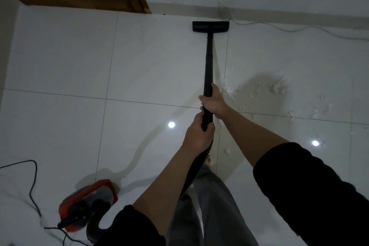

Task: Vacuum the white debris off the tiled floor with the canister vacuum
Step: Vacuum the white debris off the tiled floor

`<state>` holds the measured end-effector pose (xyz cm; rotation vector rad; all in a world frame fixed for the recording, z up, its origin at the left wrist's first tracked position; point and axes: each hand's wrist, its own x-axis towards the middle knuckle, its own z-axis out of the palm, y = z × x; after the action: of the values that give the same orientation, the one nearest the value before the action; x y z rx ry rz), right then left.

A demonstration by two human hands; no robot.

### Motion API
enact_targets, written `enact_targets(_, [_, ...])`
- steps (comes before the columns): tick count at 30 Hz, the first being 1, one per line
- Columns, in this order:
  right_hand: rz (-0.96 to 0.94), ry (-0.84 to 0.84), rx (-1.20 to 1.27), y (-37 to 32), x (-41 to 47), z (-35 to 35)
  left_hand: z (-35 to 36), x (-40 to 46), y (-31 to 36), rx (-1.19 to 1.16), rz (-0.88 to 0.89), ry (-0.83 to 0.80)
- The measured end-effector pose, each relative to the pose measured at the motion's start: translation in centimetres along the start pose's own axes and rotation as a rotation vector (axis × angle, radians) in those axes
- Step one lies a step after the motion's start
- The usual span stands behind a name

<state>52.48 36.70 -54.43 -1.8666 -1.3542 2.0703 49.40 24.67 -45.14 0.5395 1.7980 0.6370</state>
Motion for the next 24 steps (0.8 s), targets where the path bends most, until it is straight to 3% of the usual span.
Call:
enact_targets(8, [-0.029, 0.029, -0.015, -0.2, -0.2, -1.2, 0.8, 0.1, 0.5, -0.017, 0.026, -0.002])
enact_targets(24, [-0.021, 0.137, 0.069, -0.2, -0.3, -10.7, 8.1, 2.9, 4.5, 0.123, 0.074, -0.108])
